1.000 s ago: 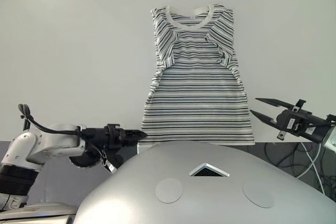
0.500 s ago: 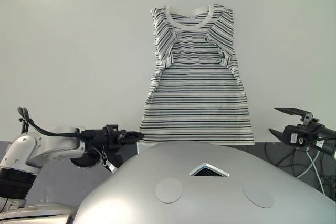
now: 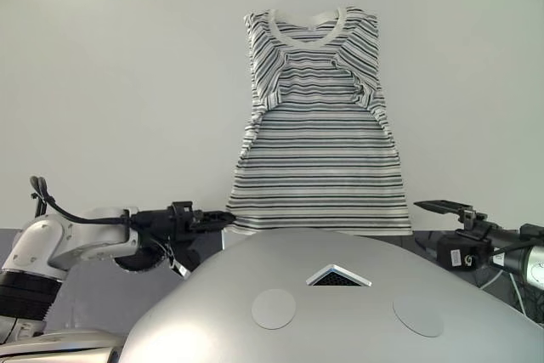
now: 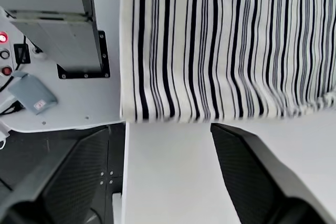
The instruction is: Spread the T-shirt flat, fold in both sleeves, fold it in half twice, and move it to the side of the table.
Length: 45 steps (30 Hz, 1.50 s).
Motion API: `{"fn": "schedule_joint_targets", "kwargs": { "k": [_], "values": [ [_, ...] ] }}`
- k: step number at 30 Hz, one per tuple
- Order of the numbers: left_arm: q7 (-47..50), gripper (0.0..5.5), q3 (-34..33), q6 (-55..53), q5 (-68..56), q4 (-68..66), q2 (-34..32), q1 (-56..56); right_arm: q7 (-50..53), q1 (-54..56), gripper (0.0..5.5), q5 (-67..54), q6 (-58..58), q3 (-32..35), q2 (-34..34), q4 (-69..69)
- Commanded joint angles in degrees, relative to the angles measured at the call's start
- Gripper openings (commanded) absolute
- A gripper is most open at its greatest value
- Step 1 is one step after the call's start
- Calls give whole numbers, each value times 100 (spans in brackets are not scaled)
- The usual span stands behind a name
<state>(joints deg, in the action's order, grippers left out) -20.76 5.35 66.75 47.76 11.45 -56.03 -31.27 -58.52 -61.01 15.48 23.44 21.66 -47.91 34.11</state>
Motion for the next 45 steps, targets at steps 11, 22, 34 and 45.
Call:
{"fn": "schedule_joint_targets", "kwargs": {
  "k": [11, 22, 34, 45],
  "values": [
    [-239, 0, 155, -342, -11, 112, -266, 49, -117, 544, 286, -17, -446, -653, -215, 159],
    [-306, 0, 214, -429, -108, 199, -354, 78, -179, 264, 60, -106, -424, -554, -221, 224],
    [-420, 0, 365, -543, -409, 247, -317, 200, -194, 419, 2, -297, -593, -622, -196, 225],
    [-692, 0, 333, -1102, -2551, -138, -775, 230, -169, 798, 2, -1492, -627, 9, -184, 287]
  ]
}}
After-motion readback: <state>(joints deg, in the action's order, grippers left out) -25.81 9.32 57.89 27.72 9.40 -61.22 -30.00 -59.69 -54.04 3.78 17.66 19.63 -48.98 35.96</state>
